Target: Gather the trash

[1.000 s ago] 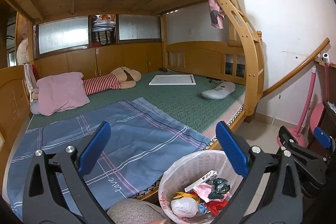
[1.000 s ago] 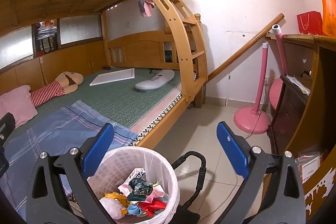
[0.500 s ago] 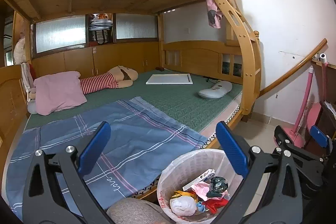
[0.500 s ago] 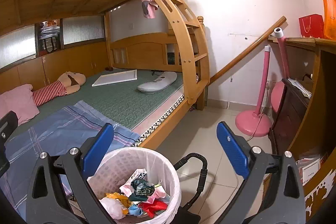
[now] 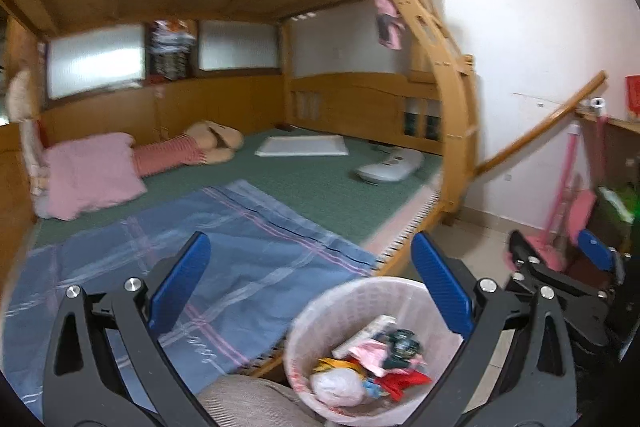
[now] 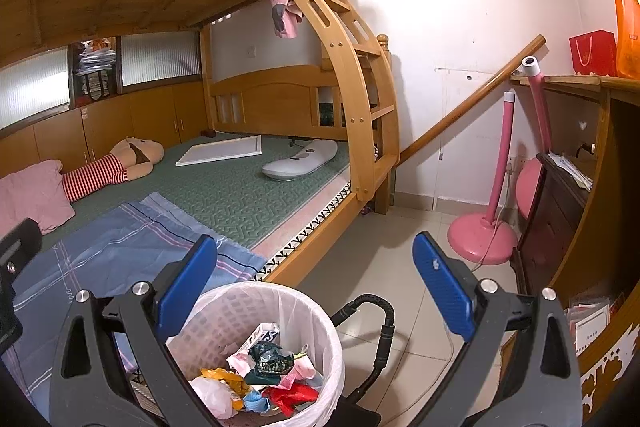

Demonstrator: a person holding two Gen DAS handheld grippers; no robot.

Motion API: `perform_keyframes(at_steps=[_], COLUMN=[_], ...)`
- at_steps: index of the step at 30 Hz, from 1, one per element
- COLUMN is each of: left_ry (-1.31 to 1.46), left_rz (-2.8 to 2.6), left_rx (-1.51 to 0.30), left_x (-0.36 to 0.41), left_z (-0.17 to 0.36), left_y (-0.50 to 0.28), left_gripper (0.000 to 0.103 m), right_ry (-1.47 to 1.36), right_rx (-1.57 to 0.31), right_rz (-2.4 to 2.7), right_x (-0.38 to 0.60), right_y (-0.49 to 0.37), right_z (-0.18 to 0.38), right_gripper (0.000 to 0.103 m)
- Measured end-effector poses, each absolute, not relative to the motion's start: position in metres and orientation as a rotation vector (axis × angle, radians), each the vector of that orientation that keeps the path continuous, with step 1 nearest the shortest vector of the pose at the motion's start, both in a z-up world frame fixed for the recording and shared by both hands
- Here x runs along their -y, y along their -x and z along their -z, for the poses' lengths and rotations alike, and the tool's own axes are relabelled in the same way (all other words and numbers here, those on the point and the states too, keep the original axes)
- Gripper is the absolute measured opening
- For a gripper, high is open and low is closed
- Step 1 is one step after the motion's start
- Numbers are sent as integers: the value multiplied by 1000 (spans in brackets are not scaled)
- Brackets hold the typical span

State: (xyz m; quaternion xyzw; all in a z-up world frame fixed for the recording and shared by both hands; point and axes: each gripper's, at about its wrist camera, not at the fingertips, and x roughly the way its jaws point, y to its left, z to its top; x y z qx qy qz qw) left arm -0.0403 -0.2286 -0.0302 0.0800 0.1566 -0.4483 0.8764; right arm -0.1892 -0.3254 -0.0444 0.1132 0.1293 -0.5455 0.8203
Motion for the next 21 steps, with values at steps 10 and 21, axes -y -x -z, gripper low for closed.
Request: perform_keyframes(at_steps=[10,21], left_ry=[-131,-164], left_rz=[925,839], left_rx=[-292,-393], left_x=[223,231], left_z=[31,37], left_y=[31,15], left_gripper=[100,100], right_ry=[-230,-224], right_rx=[-284,-287], right_rz=[1151,1145], right_x=[325,325], right_y=[189,187], right_z=[46,48], right_gripper=[97,97])
